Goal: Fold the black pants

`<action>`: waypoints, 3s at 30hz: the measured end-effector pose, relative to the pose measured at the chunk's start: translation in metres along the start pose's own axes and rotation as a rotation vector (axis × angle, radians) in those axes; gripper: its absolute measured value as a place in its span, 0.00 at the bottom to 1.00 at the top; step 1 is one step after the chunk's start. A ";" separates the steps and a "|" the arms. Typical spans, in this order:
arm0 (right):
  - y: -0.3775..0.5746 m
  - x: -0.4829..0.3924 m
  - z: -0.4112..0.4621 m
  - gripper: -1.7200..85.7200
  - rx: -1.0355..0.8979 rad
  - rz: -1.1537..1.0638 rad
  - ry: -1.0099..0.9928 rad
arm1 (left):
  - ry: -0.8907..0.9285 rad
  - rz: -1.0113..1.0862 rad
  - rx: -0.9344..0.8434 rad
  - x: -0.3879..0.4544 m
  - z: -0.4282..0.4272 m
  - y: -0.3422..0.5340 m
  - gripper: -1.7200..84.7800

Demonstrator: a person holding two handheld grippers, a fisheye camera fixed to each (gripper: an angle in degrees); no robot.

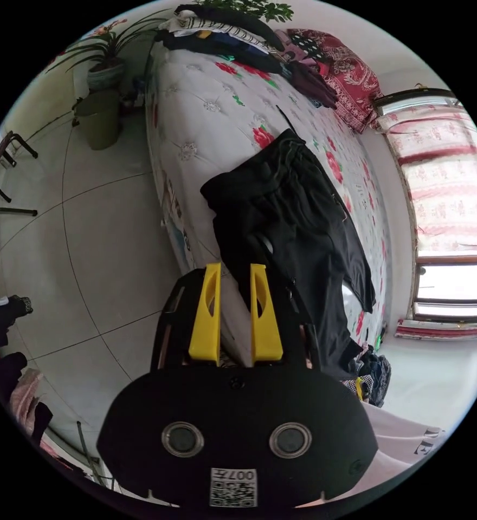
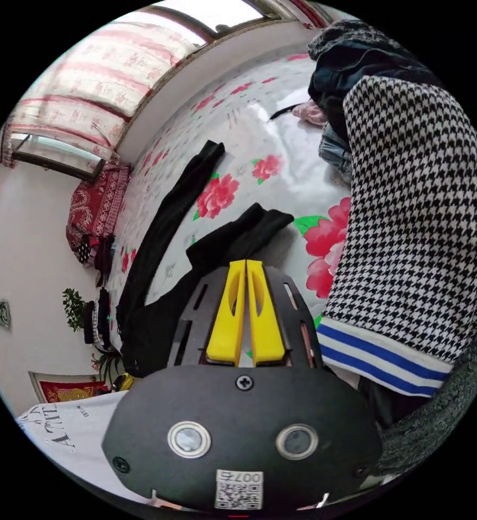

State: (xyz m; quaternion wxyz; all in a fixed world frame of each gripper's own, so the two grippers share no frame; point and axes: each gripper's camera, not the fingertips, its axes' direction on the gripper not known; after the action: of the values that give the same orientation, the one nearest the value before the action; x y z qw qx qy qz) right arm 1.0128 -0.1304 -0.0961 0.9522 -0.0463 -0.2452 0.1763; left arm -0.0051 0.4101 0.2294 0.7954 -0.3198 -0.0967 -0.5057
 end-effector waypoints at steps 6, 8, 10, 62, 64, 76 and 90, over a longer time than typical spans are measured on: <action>0.007 0.011 0.005 0.02 -0.114 0.053 0.091 | 0.056 0.021 -0.047 0.005 0.019 -0.006 0.09; 0.014 0.006 0.000 0.02 -0.087 0.042 0.072 | 0.059 0.008 -0.057 0.004 0.016 -0.009 0.07; 0.017 0.003 -0.004 0.02 -0.069 0.053 0.058 | 0.131 0.021 -0.047 0.000 0.003 -0.013 0.02; -0.239 -0.165 0.193 0.03 -0.014 -0.132 0.027 | 0.178 0.118 0.145 0.153 0.100 -0.204 0.01; -0.239 -0.172 0.224 0.03 -0.082 -0.148 0.019 | 0.080 0.175 0.133 0.170 0.123 -0.205 0.01; -0.002 -0.235 0.322 0.07 -0.513 -0.749 -0.334 | -0.251 0.561 0.144 0.165 0.169 -0.093 0.08; 0.097 -0.322 0.409 0.03 -0.777 -1.032 -0.211 | -0.772 0.945 0.002 0.210 0.315 -0.046 0.04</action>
State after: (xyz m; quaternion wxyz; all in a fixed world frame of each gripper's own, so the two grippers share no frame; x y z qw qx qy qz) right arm 0.5212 -0.1545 0.0998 0.7991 -0.2457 -0.3741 -0.4013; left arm 0.1072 0.4326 0.5933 0.8415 -0.4875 -0.2263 0.0546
